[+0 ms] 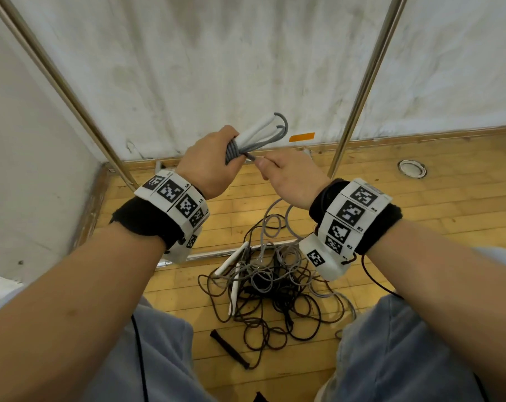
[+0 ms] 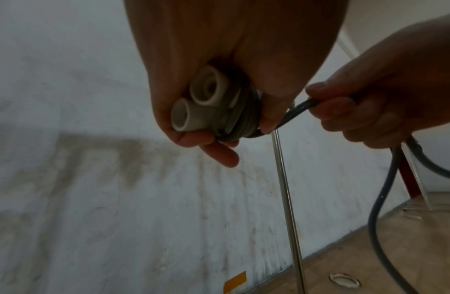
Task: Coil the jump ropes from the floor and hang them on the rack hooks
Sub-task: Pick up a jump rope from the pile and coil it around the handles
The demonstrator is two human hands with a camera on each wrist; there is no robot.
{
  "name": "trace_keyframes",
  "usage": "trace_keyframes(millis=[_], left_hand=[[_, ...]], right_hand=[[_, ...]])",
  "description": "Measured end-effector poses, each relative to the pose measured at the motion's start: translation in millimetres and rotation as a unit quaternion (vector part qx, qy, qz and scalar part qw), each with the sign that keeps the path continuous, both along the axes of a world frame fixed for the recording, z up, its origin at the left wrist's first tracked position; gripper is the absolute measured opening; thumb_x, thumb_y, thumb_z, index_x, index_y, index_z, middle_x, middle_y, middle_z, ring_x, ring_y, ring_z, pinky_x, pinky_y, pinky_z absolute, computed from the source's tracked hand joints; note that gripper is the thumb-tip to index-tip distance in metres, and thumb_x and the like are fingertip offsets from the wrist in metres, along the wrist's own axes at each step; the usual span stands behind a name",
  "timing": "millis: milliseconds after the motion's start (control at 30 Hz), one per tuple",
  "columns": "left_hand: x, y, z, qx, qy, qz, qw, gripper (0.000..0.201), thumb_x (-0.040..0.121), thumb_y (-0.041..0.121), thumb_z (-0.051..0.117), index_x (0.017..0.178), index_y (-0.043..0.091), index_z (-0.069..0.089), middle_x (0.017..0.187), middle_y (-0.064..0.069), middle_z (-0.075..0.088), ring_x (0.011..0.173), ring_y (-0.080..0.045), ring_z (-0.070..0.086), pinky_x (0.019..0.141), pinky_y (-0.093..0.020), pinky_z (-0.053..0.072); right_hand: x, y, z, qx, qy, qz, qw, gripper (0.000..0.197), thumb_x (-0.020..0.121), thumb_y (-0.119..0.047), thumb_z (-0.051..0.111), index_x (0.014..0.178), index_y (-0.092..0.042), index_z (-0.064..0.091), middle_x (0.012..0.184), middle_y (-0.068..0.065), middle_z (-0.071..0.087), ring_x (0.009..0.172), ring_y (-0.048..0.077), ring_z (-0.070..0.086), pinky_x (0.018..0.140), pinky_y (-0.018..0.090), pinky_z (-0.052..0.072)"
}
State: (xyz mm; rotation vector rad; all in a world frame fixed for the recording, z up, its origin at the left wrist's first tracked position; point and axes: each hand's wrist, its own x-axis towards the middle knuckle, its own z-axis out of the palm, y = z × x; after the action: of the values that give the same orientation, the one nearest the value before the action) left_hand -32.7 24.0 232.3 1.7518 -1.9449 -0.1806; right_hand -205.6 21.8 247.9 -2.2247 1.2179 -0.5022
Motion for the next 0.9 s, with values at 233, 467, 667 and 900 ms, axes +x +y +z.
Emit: trace_keyframes(millis=[233, 467, 667, 900], left_hand=[[-12, 0, -17, 0.044, -0.056, -0.009, 0.997, 0.027, 0.091, 0.032, 0.055, 0.114, 0.017, 0.050, 0.078, 0.003, 0.053, 0.060, -0.015, 0.045, 0.049, -0.027, 0.025], [-15, 0, -25, 0.108, -0.093, 0.026, 0.989, 0.025, 0.092, 0.036, 0.053, 0.110, 0.018, 0.052, 0.082, 0.002, 0.055, 0.069, -0.021, 0.050, 0.053, -0.029, 0.030], [-28, 11, -25, 0.113, -0.188, -0.004, 0.976, 0.027, 0.089, 0.042, 0.055, 0.108, 0.024, 0.049, 0.097, -0.002, 0.058, 0.084, -0.025, 0.055, 0.063, -0.033, 0.038], [-39, 22, -22, 0.007, -0.199, -0.063, 0.978, 0.021, 0.085, 0.048, 0.053, 0.087, 0.027, 0.054, 0.066, 0.008, 0.048, 0.063, -0.020, 0.051, 0.050, -0.026, 0.028]], right_hand=[[0, 12, 3, 0.007, 0.045, 0.017, 0.999, 0.039, 0.101, -0.027, 0.033, 0.080, -0.006, 0.058, 0.065, 0.000, 0.048, 0.062, 0.016, 0.044, 0.056, 0.030, 0.030], [-8, 13, 4, 0.013, 0.040, 0.043, 0.998, 0.033, 0.099, -0.027, 0.040, 0.068, -0.022, 0.049, 0.063, -0.004, 0.048, 0.058, 0.011, 0.044, 0.052, 0.024, 0.029], [-17, 0, 7, -0.052, 0.010, -0.013, 0.998, 0.029, 0.098, -0.025, 0.041, 0.085, -0.009, 0.061, 0.074, -0.001, 0.054, 0.068, 0.015, 0.047, 0.057, 0.025, 0.030], [-34, -20, 8, -0.082, 0.025, -0.096, 0.992, 0.043, 0.095, -0.036, 0.049, 0.067, -0.005, 0.057, 0.055, 0.004, 0.044, 0.054, 0.021, 0.040, 0.049, 0.028, 0.031]])
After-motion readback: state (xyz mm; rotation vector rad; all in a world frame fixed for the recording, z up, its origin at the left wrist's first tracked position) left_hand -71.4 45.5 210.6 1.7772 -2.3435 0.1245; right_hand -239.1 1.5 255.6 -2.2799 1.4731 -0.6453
